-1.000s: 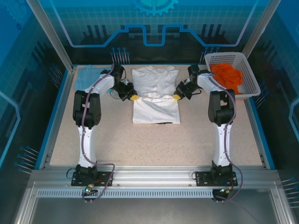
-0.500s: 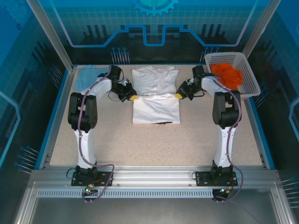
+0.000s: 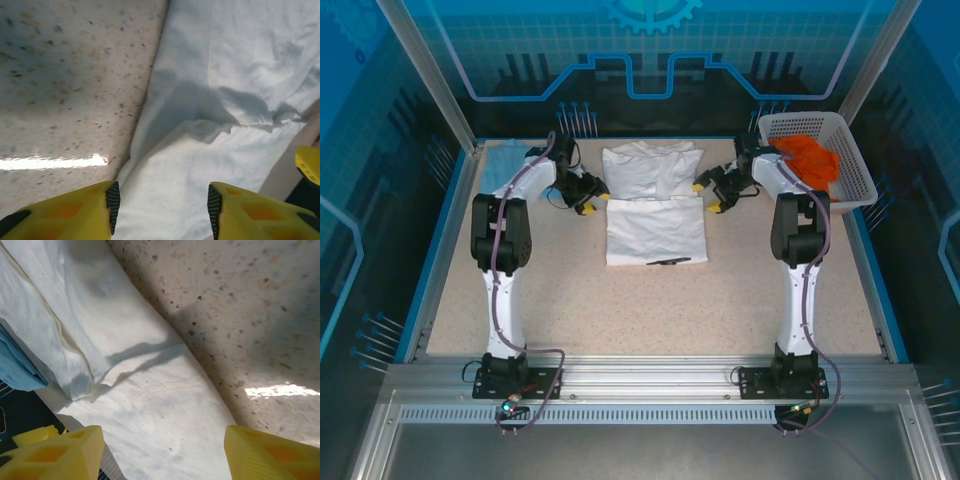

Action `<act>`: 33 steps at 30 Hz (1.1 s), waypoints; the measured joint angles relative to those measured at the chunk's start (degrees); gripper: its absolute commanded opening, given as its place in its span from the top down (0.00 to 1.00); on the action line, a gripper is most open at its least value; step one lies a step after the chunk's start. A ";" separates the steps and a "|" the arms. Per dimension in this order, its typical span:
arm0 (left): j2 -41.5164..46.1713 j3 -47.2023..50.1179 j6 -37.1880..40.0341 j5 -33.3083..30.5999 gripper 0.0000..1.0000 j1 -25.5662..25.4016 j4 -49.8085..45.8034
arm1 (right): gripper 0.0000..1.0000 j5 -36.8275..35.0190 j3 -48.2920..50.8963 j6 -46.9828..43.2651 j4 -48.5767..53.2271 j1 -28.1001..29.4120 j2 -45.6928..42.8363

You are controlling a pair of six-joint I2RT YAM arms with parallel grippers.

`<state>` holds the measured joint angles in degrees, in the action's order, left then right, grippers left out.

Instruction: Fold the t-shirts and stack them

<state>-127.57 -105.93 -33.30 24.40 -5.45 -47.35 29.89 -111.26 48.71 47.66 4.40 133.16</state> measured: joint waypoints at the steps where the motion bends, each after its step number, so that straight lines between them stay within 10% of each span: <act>1: 0.98 0.42 -0.17 -1.31 0.48 -0.11 -0.26 | 0.38 -0.52 0.70 -0.20 -0.09 -0.24 -0.87; 9: 16.17 11.78 -1.20 -3.37 0.67 -9.42 3.30 | 0.81 0.59 21.53 -3.32 -5.20 3.52 -19.89; 16: 14.47 19.96 -1.18 0.04 0.67 -19.30 8.13 | 0.81 1.97 35.41 -4.00 -10.29 11.89 -21.53; 33: 26.10 49.20 1.75 -1.31 0.60 -18.82 13.40 | 0.76 5.22 54.27 -12.22 -15.06 15.54 -26.71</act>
<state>-101.47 -56.73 -31.55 23.09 -24.27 -33.95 35.11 -56.99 36.49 32.60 19.94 106.45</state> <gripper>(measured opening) 0.385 0.222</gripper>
